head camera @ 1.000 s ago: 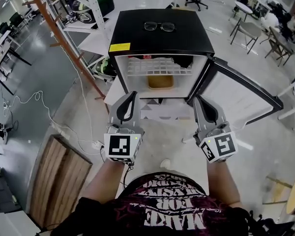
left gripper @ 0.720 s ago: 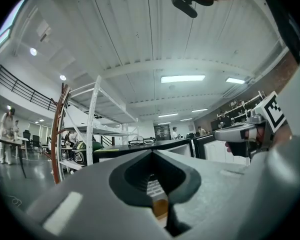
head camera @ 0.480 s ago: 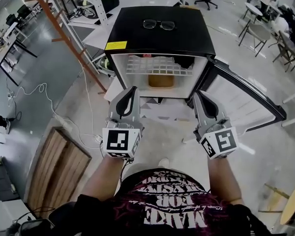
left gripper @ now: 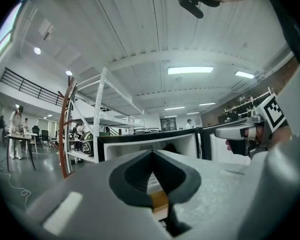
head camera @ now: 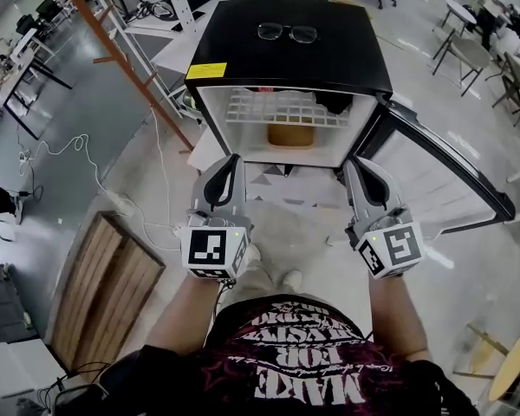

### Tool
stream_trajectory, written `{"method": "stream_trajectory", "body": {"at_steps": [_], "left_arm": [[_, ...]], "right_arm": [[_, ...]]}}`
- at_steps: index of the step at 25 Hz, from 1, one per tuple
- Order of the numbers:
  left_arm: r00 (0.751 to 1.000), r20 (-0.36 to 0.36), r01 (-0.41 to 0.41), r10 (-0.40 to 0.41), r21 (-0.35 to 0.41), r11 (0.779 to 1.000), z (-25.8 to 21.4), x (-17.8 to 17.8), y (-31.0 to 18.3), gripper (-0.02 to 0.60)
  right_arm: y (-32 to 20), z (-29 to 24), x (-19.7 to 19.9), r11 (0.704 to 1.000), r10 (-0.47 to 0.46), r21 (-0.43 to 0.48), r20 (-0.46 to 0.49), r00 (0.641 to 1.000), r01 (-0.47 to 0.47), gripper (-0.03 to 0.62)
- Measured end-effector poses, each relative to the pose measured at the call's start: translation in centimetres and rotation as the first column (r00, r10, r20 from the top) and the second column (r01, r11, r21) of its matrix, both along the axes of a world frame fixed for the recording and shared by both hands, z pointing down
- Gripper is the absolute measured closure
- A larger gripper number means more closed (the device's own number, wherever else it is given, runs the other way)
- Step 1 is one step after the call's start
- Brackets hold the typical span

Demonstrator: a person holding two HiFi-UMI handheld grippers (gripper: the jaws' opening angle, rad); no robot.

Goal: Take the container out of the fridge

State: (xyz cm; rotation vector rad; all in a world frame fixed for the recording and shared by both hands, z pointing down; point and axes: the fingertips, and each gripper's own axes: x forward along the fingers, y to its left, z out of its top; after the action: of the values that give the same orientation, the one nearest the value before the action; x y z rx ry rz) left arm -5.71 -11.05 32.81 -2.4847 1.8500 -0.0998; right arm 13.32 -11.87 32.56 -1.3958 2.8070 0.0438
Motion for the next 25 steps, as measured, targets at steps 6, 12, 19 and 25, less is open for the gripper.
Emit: {"method": "stream_trajectory", "body": {"at_steps": [6, 12, 19, 25], "left_arm": [[1.000, -0.001, -0.003, 0.003, -0.025, 1.000, 1.0, -0.6, -0.4, 0.581], [1.000, 0.000, -0.012, 0.012, -0.049, 0.999, 2.4, -1.6, -1.9, 0.581], [0.999, -0.004, -0.041, 0.040, -0.074, 0.996, 3.7, -2.5, -3.8, 0.581], [0.998, -0.009, -0.060, 0.060, -0.080, 0.995, 4.0, -3.2, -6.0, 0.581]], "right_arm": [[-0.6, 1.0, -0.8, 1.000, 0.000, -0.024, -0.001, 1.000, 0.000, 0.569], [-2.1, 2.0, -2.0, 0.999, 0.007, -0.043, -0.005, 1.000, -0.007, 0.569], [-4.0, 3.0, -3.5, 0.997, 0.025, -0.075, -0.020, 0.999, -0.027, 0.569], [-6.0, 3.3, -4.9, 0.995, 0.036, -0.092, -0.030, 0.999, -0.039, 0.569]]}}
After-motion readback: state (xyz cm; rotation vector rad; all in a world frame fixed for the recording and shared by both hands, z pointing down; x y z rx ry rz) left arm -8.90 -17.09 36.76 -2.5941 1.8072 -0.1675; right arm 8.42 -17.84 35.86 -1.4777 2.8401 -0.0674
